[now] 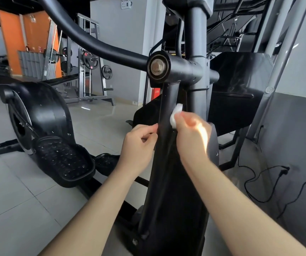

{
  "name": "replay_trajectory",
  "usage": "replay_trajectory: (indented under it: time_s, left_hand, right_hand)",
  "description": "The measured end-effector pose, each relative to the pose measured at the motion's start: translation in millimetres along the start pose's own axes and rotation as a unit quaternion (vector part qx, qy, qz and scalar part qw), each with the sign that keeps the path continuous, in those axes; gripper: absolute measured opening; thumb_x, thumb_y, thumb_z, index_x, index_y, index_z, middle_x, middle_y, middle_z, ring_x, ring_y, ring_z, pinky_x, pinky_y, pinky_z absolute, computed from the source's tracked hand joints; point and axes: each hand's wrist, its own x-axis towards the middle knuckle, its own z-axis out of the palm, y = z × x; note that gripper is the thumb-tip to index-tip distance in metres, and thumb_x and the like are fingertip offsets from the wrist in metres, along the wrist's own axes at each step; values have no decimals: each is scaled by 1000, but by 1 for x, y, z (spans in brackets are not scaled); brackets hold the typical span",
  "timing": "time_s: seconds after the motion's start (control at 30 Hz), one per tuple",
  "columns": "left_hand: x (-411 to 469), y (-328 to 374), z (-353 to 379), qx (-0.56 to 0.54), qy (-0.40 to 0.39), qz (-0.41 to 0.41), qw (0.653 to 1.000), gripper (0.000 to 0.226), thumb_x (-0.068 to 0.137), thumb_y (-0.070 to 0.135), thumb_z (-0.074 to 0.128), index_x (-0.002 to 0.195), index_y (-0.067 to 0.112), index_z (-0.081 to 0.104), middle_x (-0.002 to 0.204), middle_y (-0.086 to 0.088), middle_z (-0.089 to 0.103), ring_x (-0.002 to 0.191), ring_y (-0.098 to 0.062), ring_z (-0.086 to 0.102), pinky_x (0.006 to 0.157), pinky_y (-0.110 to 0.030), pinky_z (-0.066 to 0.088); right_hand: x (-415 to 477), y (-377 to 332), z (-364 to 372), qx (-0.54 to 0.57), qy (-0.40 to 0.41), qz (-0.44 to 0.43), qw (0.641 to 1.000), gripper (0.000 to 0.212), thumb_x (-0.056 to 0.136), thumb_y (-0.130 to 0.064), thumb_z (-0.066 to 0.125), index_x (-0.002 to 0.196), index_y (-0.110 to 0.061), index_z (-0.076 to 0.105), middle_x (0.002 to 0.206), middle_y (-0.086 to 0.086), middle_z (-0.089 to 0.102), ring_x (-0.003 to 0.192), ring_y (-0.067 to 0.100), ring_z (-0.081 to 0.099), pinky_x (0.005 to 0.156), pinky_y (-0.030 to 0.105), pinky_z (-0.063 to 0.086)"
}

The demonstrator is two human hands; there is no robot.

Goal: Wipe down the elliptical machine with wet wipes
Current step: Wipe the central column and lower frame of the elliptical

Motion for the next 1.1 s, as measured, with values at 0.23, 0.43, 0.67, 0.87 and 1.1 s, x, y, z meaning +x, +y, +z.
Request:
replay_trajectory:
  time_s: [0.23, 0.43, 0.67, 0.87, 1.1]
  left_hand:
    - [-22, -15, -4, 17, -25, -41, 999, 34, 100, 9, 55, 125, 25, 72, 115, 11, 69, 101, 0, 65, 82, -3, 45]
    - [-24, -14, -9, -19, -12, -57, 998, 29, 100, 9, 57, 122, 23, 70, 108, 12, 72, 92, 1, 70, 76, -4, 47]
    - [-44, -43, -8, 13, -37, -101, 994, 28, 99, 14, 59, 121, 27, 70, 104, 9, 74, 98, 6, 66, 79, -1, 45]
    - [-46, -39, -6, 23, -34, -101, 994, 28, 102, 18, 57, 126, 28, 66, 108, 12, 72, 96, 9, 65, 77, -4, 47]
    - [-67, -45, -8, 5, -15, -102, 995, 22, 100, 21, 61, 121, 27, 67, 103, 11, 72, 92, -3, 70, 86, -23, 57]
  right_hand:
    - [-41, 42, -12, -5, -61, 48, 997, 12, 98, -17, 67, 98, -15, 79, 86, -7, 76, 83, 0, 71, 72, 11, 51]
    - [-18, 20, 7, -5, 1, -20, 1000, 26, 91, -26, 77, 117, -25, 72, 102, -14, 75, 96, -4, 69, 85, 11, 54]
    - [-83, 102, -8, -76, -51, 71, 993, 17, 88, -21, 79, 93, -30, 66, 89, -8, 72, 87, 5, 69, 77, 18, 50]
    - [-40, 53, -2, -32, -27, 31, 999, 29, 84, -18, 81, 109, -18, 66, 95, -11, 67, 82, -14, 63, 67, 3, 45]
    - [-85, 96, -1, -53, -43, 26, 997, 33, 89, -24, 80, 118, -25, 66, 106, -17, 72, 100, -8, 66, 82, 6, 48]
